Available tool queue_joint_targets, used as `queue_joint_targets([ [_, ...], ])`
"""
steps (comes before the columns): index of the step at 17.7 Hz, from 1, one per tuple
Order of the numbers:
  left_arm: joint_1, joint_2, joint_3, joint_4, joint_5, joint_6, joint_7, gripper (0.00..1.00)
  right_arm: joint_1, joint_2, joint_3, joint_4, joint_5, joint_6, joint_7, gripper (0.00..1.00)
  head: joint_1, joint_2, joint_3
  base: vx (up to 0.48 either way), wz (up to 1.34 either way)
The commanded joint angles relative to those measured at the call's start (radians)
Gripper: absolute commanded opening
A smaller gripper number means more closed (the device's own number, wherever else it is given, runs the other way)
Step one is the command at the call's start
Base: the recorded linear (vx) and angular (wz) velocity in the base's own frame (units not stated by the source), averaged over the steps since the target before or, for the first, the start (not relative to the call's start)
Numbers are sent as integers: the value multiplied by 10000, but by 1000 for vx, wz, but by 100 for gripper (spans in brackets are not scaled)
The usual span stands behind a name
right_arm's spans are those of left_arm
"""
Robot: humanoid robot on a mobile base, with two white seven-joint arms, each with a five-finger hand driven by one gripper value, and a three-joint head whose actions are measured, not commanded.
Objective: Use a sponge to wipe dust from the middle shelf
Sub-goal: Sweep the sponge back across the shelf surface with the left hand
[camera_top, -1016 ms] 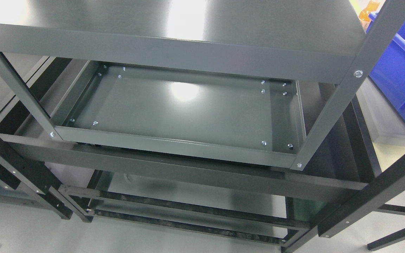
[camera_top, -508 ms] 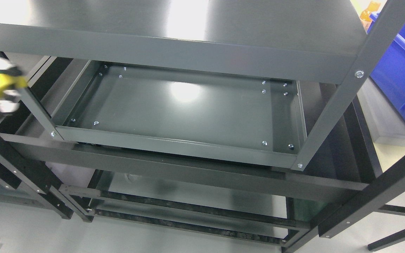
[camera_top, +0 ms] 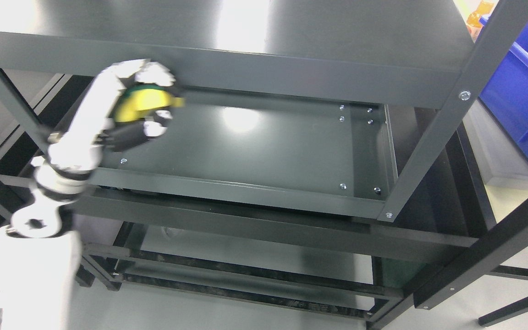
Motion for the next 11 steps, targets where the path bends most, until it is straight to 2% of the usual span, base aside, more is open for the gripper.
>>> queue_joint_targets([
  [1, -621, -1507, -4793, -440, -658, 1, 398, 0, -1, -175, -4, -174, 0, 7, -23, 100, 0, 0, 0, 0, 0],
  [5, -652, -1507, -6189, -348, -1072, 1, 826, 0, -1, -175, -4, -174, 0, 7, -23, 100, 0, 0, 0, 0, 0],
  [11, -637, -1507, -6958, -28, -1379, 1, 905, 0, -1, -175, -4, -174, 0, 7, -23, 100, 0, 0, 0, 0, 0],
])
